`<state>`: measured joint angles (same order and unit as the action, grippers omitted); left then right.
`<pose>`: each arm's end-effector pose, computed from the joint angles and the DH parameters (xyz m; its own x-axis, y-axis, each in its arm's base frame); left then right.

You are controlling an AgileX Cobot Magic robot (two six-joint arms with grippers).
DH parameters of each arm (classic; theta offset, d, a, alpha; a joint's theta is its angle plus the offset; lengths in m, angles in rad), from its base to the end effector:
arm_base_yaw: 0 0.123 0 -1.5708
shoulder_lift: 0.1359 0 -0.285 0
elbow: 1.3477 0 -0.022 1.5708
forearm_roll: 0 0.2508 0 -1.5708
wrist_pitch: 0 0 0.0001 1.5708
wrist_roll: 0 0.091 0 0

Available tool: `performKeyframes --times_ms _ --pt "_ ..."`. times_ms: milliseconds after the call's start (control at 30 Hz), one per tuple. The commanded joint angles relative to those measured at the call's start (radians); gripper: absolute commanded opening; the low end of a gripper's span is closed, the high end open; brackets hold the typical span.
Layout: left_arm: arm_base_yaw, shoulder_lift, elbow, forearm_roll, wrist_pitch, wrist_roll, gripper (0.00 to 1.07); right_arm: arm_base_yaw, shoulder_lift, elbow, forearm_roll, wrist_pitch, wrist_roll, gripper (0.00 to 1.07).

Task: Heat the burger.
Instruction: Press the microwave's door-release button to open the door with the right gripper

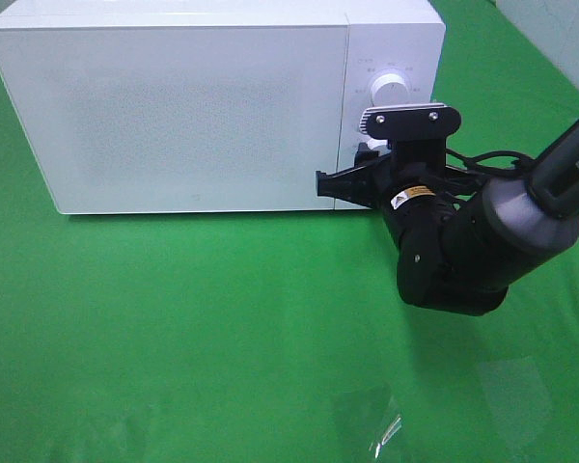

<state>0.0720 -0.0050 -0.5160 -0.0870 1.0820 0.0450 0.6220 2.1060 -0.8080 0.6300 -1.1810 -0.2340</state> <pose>-0.0080 -0.0076 0.2802 -0.4537 -0.0287 -0.8907 -0.0017 0.9995 -0.0313 0.3231 0.1706 0.1107 -0.0912 -0.0280 -0.9954 -0.0451 0.9987 -0.0239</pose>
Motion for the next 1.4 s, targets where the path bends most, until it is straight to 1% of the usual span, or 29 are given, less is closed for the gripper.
performKeyframes --times_ms 33,100,133,200,467,533,567,600,633,667,700,733,767,800,833,867,900,933,1000,1033,1067,1100,1133,1167,1200,1233,1267,1333,1400 --pt "0.001 -0.016 0.0 -0.002 -0.011 -0.003 0.98 -0.013 0.004 -0.026 -0.086 -0.011 0.003 0.09" --pt "0.001 -0.016 0.0 -0.002 -0.011 -0.003 0.98 -0.013 0.004 -0.026 -0.094 -0.011 0.004 0.06" --pt "0.001 -0.016 0.0 -0.002 -0.011 -0.003 0.98 -0.013 0.004 -0.026 -0.106 -0.013 0.014 0.02" --pt "0.001 -0.016 0.0 -0.002 -0.011 -0.003 0.98 -0.013 0.004 -0.026 -0.106 -0.018 0.039 0.01" --pt "0.001 -0.016 0.0 -0.002 -0.011 -0.003 0.98 -0.013 0.004 -0.026 -0.106 -0.039 0.252 0.02" --pt "0.001 -0.016 0.0 -0.002 -0.011 -0.003 0.98 -0.013 0.004 -0.026 -0.106 -0.041 0.386 0.02" --pt "0.001 -0.016 0.0 -0.002 -0.011 -0.003 0.98 -0.013 0.004 -0.026 -0.106 -0.041 0.386 0.02" --pt "0.001 -0.016 0.0 -0.002 -0.011 -0.003 0.98 -0.013 0.004 -0.026 -0.106 -0.041 0.485 0.02" --pt "0.001 -0.016 0.0 -0.002 -0.011 -0.003 0.98 -0.013 0.004 -0.026 -0.106 -0.041 0.485 0.02" --pt "0.001 -0.016 0.0 -0.002 -0.011 -0.003 0.98 -0.013 0.004 -0.026 -0.106 -0.042 0.596 0.02" --pt "0.001 -0.016 0.0 -0.002 -0.011 -0.003 0.98 -0.013 0.004 -0.026 -0.106 -0.042 0.596 0.02" --pt "0.001 -0.016 0.0 -0.002 -0.011 -0.003 0.98 -0.013 0.004 -0.026 -0.106 -0.053 0.725 0.02" --pt "0.001 -0.016 0.0 -0.002 -0.011 -0.003 0.98 -0.013 0.004 -0.026 -0.106 -0.053 0.725 0.02" --pt "0.001 -0.016 0.0 -0.002 -0.011 -0.003 0.98 -0.013 0.004 -0.026 -0.106 -0.077 0.854 0.02" --pt "0.001 -0.016 0.0 -0.002 -0.011 -0.003 0.98 -0.013 0.004 -0.026 -0.106 -0.077 0.854 0.02" --pt "0.001 -0.016 0.0 -0.002 -0.011 -0.003 0.98 -0.013 0.004 -0.026 -0.106 -0.11 0.977 0.02" --pt "0.001 -0.016 0.0 -0.002 -0.011 -0.003 0.98 -0.013 0.004 -0.026 -0.106 -0.11 0.977 0.02" --pt "0.001 -0.016 0.0 -0.002 -0.011 -0.003 0.98 -0.013 0.004 -0.026 -0.106 -0.145 1.082 0.02" --pt "0.001 -0.016 0.0 -0.002 -0.011 -0.003 0.98 -0.013 0.004 -0.026 -0.106 -0.161 1.132 0.02" --pt "0.001 -0.016 0.0 -0.002 -0.011 -0.003 0.98 -0.013 0.004 -0.026 -0.104 -0.189 1.237 0.01" --pt "0.001 -0.016 0.0 -0.002 -0.011 -0.003 0.98 -0.013 0.004 -0.026 -0.104 -0.189 1.237 0.01" --pt "0.001 -0.016 0.0 -0.002 -0.011 -0.003 0.98 -0.013 0.004 -0.026 -0.097 -0.219 1.34 0.0" --pt "0.001 -0.016 0.0 -0.002 -0.011 -0.003 0.98 -0.013 0.004 -0.026 -0.097 -0.219 1.34 0.0" --pt "0.001 -0.016 0.0 -0.002 -0.011 -0.003 0.98 -0.013 0.004 -0.026 -0.09 -0.245 1.448 0.0" --pt "0.001 -0.016 0.0 -0.002 -0.011 -0.003 0.98 -0.013 0.004 -0.026 -0.09 -0.245 1.448 0.0" --pt "0.001 -0.016 0.0 -0.002 -0.011 -0.003 0.98 -0.013 0.004 -0.026 -0.073 -0.255 1.517 0.0" --pt "0.001 -0.016 0.0 -0.002 -0.011 -0.003 0.98 -0.013 0.004 -0.026 -0.073 -0.255 1.517 0.0" --pt "0.001 -0.016 0.0 -0.002 -0.011 -0.003 0.98 -0.013 0.004 -0.025 -0.071 -0.255 1.646 0.0" --pt "0.001 -0.016 0.0 -0.002 -0.011 -0.003 0.98 -0.013 0.004 -0.025 -0.071 -0.255 1.686 0.0"
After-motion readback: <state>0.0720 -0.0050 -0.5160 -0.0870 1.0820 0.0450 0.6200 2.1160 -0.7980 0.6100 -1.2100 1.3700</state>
